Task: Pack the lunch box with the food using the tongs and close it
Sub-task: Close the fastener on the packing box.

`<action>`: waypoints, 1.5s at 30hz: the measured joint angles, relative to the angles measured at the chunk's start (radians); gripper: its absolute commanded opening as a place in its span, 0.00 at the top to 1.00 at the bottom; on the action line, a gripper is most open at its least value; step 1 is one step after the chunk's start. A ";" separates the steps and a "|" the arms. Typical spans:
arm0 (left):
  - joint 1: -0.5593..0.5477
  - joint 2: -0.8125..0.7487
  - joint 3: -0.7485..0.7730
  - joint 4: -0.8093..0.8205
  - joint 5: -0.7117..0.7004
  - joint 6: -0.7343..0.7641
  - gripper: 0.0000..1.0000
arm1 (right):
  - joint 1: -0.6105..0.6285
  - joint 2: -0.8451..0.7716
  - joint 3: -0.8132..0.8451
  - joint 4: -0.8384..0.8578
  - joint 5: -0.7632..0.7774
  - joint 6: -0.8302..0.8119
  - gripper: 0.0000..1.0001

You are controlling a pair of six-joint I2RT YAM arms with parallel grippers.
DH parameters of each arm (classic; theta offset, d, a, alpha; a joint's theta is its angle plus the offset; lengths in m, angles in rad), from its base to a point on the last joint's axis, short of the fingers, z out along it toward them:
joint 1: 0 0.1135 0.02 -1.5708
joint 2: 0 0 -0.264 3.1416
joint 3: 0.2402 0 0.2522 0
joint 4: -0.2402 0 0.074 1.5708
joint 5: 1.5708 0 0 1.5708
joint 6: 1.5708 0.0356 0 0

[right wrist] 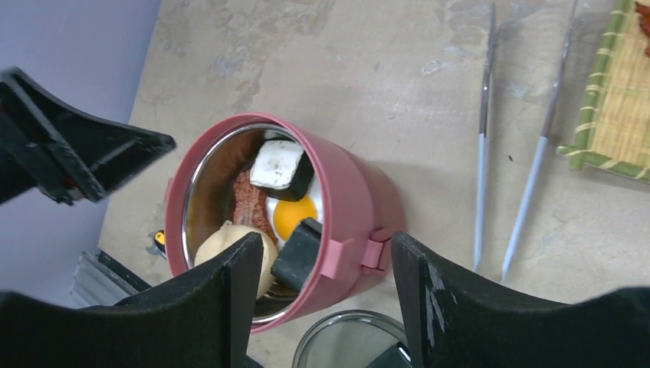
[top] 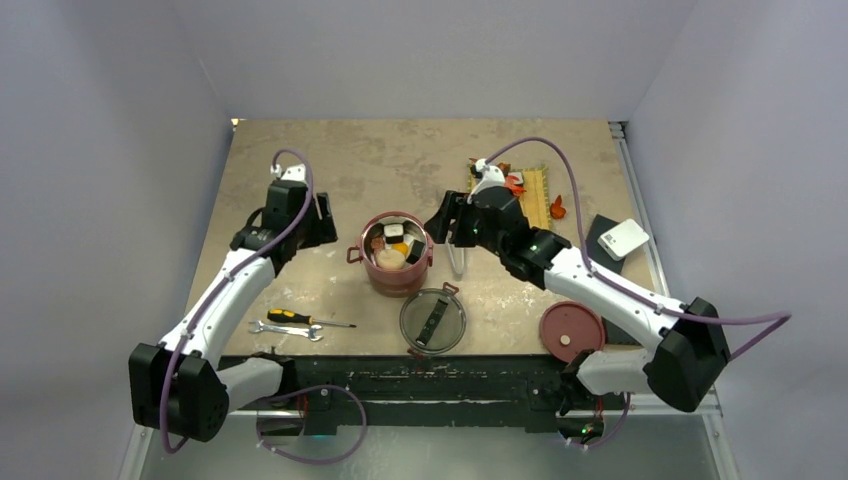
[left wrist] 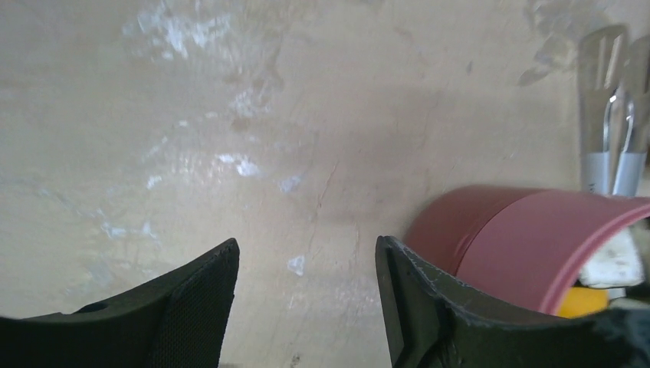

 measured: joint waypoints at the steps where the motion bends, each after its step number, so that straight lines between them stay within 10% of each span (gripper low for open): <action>1: 0.000 -0.001 -0.031 0.007 0.007 -0.010 0.38 | 0.009 0.015 0.013 -0.005 0.004 0.001 0.37; 45: -0.053 0.024 -0.257 0.251 0.119 -0.154 0.74 | 0.124 0.225 0.161 -0.161 0.208 0.000 0.44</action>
